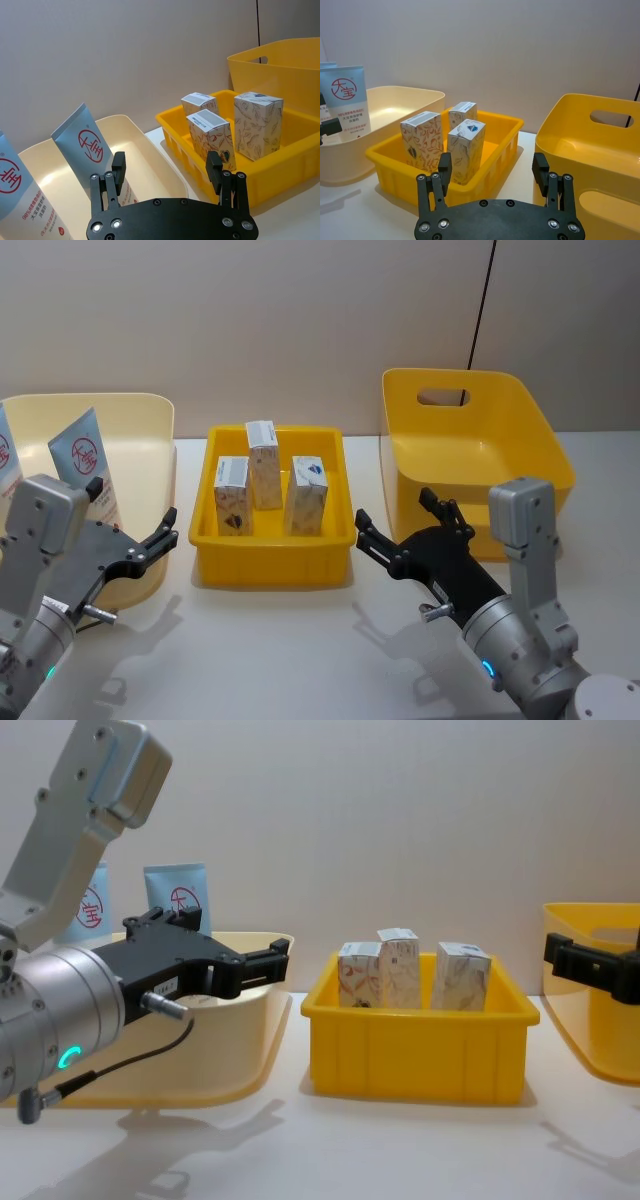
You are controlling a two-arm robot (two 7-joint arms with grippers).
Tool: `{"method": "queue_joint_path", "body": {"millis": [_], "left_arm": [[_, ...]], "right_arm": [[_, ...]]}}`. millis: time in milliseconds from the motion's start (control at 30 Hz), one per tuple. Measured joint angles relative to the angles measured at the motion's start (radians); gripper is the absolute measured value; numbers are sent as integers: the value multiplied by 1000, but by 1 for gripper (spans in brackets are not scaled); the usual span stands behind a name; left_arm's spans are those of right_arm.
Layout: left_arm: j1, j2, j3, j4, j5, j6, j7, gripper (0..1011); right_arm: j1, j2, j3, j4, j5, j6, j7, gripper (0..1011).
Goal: Bimanual collaborative sorting of washing and personal care products
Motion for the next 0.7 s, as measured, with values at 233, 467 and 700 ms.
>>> {"method": "queue_joint_path", "body": {"millis": [233, 467, 700], "left_arm": [[0, 0, 0, 0, 0, 0, 0, 1000], [0, 0, 0, 0, 0, 0, 0, 1000], [0, 0, 0, 0, 0, 0, 0, 1000]], "right_arm": [[0, 0, 0, 0, 0, 0, 0, 1001], [0, 0, 0, 0, 0, 0, 0, 1001], [0, 0, 0, 0, 0, 0, 0, 1001]]}}
